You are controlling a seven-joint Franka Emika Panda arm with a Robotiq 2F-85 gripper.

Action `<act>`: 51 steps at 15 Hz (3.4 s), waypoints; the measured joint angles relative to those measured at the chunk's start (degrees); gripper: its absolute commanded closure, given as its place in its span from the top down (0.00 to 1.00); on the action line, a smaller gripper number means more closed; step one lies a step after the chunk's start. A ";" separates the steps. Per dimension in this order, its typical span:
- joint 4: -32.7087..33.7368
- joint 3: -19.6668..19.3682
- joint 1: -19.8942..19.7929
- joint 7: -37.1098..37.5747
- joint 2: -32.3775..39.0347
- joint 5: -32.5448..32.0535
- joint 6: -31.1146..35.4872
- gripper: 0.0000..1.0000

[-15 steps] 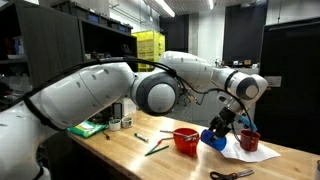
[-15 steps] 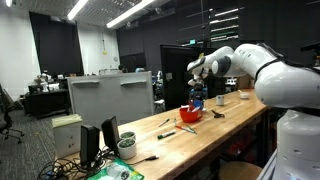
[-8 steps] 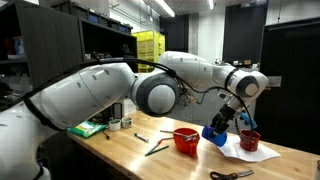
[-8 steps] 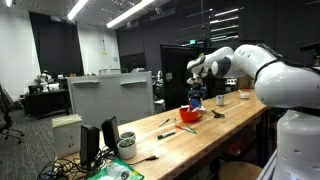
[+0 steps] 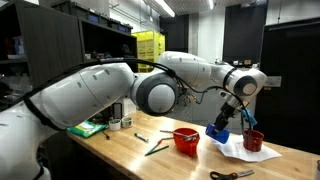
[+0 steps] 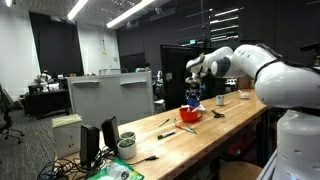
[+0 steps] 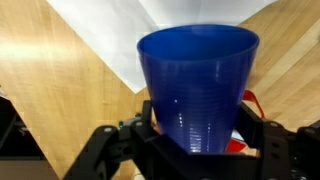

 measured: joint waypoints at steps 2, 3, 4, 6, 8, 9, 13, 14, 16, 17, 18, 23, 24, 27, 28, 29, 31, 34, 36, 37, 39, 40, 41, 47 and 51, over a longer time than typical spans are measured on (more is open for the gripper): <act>-0.10 0.00 0.52 2.04 0.00 0.00 2.39 0.54; -0.17 -0.01 0.82 2.66 0.01 0.00 3.22 0.54; -0.22 -0.02 1.16 2.75 0.02 -0.03 3.57 0.54; -0.26 -0.02 1.90 2.45 0.02 -0.25 3.59 0.54; -0.27 -0.05 2.67 1.27 0.02 -0.76 3.57 0.54; -0.27 -0.08 3.02 0.63 0.02 -1.07 3.58 0.54; -0.30 -0.33 3.04 -1.09 -0.01 -1.98 3.36 0.54; -0.37 -0.33 2.80 -1.10 -0.01 -1.96 2.87 0.54; -0.70 -0.32 2.34 -1.10 -0.02 -1.92 1.53 0.54; -0.86 -0.32 2.12 -1.10 -0.03 -1.84 0.45 0.54; -0.95 -0.30 1.86 -1.10 -0.03 -1.75 -0.82 0.54; -0.99 -0.10 0.90 -1.29 -0.06 -1.47 -7.61 0.54; -0.99 -0.02 0.81 -1.32 -0.05 -1.40 -9.03 0.54; -0.99 0.33 0.72 -1.32 -0.05 -1.36 -12.70 0.54; -0.99 0.49 0.72 -1.31 -0.04 -1.36 -13.60 0.54; -0.98 0.60 0.71 -1.32 -0.02 -1.35 -14.47 0.54; -0.98 0.65 0.69 -1.31 0.05 -1.33 -15.97 0.54; -0.93 0.67 0.59 -1.31 0.25 -1.25 -18.18 0.54; -0.88 0.72 0.42 -1.31 0.53 -1.06 -19.81 0.54; -0.79 0.72 0.35 -1.31 0.73 -0.99 -20.36 0.54; -0.68 0.72 0.19 -1.31 1.04 -0.87 -20.94 0.54; -0.68 0.72 0.14 -1.31 1.12 -0.80 -21.12 0.54; -0.67 0.72 0.10 -1.31 1.18 -0.78 -21.38 0.54; 0.14 0.73 0.05 -1.30 2.64 -0.73 -23.13 0.54; 1.16 0.81 -0.02 -1.30 4.02 -0.50 -24.80 0.54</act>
